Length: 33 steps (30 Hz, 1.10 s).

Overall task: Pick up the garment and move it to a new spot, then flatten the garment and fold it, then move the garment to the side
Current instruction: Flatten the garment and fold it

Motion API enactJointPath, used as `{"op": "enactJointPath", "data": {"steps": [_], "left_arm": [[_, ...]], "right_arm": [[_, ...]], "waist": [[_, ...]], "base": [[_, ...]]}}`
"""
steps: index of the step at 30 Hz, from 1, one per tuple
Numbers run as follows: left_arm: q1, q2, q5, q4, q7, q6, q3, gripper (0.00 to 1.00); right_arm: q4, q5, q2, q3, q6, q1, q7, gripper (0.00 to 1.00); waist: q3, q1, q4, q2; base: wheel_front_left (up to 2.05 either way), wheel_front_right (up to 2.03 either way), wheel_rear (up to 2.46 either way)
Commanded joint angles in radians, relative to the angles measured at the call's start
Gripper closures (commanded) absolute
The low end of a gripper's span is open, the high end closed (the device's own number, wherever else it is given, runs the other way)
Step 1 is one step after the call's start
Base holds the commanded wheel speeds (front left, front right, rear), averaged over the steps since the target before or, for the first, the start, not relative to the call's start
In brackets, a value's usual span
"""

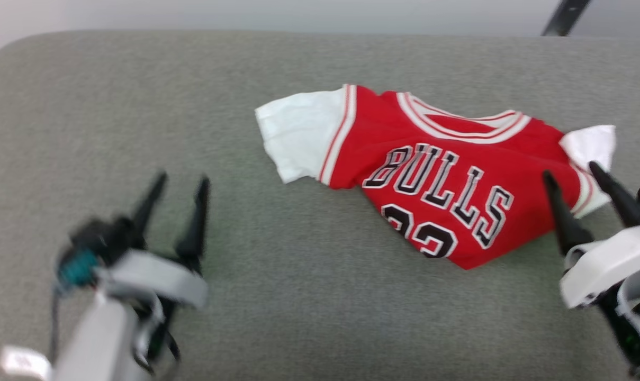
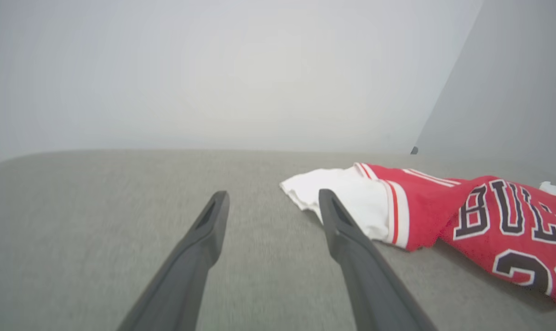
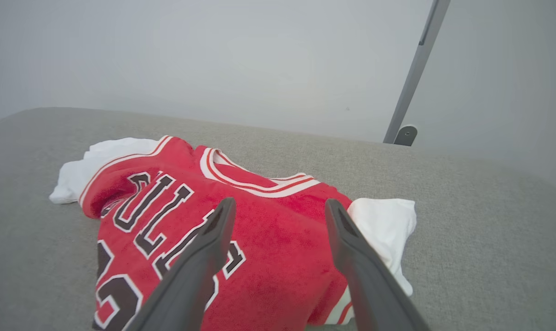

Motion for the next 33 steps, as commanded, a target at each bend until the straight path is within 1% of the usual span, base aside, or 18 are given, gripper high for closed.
{"op": "enactJointPath", "data": {"steps": [1, 5, 6, 8, 10, 13, 14, 16, 21, 24, 27, 33], "left_arm": [[-0.047, 0.031, -0.014, 0.003, 0.021, -0.003, -0.006, 0.0], [-0.19, 0.128, -0.063, 0.023, 0.124, -0.003, -0.048, 0.0], [-0.226, 0.143, -0.089, 0.035, 0.159, -0.003, -0.059, 0.0], [-0.31, 0.194, -0.111, 0.066, 0.229, -0.003, -0.099, 0.0], [-0.385, 0.231, -0.152, 0.109, 0.308, -0.003, -0.14, 0.0], [-0.499, 0.276, -0.219, 0.18, 0.43, -0.003, -0.217, 0.0], [-0.529, 0.296, -0.235, 0.196, 0.469, -0.003, -0.256, 0.0], [-0.589, 0.33, -0.301, 0.219, 0.536, -0.003, -0.32, 0.0], [-0.689, 0.444, -0.415, 0.29, 0.702, -0.003, -0.472, 0.0], [-0.729, 0.499, -0.477, 0.326, 0.786, -0.003, -0.546, 0.0], [-0.757, 0.537, -0.541, 0.338, 0.841, -0.003, -0.602, 0.0], [-0.812, 0.598, -0.622, 0.321, 0.868, -0.003, -0.696, 0.0]], "right_arm": [[-0.026, 0.006, 0.023, 0.011, 0.0, 0.026, -0.011, 0.0], [-0.098, -0.004, 0.069, 0.046, 0.0, 0.092, -0.032, 0.0], [-0.115, -0.015, 0.076, 0.052, 0.0, 0.103, -0.04, 0.0], [-0.136, -0.014, 0.102, 0.068, 0.0, 0.129, -0.048, 0.0], [-0.159, -0.019, 0.116, 0.083, 0.0, 0.142, -0.063, 0.0], [-0.172, -0.018, 0.136, 0.109, 0.0, 0.164, -0.076, 0.0], [-0.173, -0.019, 0.14, 0.116, 0.0, 0.164, -0.083, 0.0], [-0.169, -0.016, 0.148, 0.137, 0.0, 0.167, -0.089, 0.0], [-0.147, -0.011, 0.16, 0.18, 0.0, 0.135, -0.112, 0.0], [-0.131, -0.011, 0.165, 0.195, 0.0, 0.129, -0.126, 0.0], [-0.115, -0.006, 0.168, 0.197, 0.0, 0.123, -0.135, 0.0], [-0.102, -0.009, 0.171, 0.2, 0.0, 0.117, -0.147, 0.0]], "waist": [[-0.014, 0.0, -0.044, 0.0], [0.002, 0.0, -0.092, 0.0], [0.008, 0.0, -0.106, 0.0], [0.023, 0.0, -0.133, 0.0], [0.041, 0.0, -0.16, 0.0], [0.071, 0.0, -0.202, 0.0], [0.082, 0.0, -0.218, 0.0], [0.105, 0.0, -0.25, 0.0], [0.157, 0.0, -0.329, 0.0], [0.175, 0.0, -0.36, 0.0], [0.186, 0.0, -0.381, 0.0], [0.201, 0.0, -0.395, 0.0]], "base": [[0.0, 0.0, 0.0], [0.0, 0.0, 0.0], [0.0, 0.0, 0.0], [0.0, 0.0, 0.0], [0.0, 0.0, 0.0], [0.0, 0.0, 0.0], [0.0, 0.0, 0.0], [0.0, 0.0, 0.0], [0.0, 0.0, 0.0], [0.0, 0.0, 0.0], [0.0, 0.0, 0.0], [0.0, 0.0, 0.0]]}}
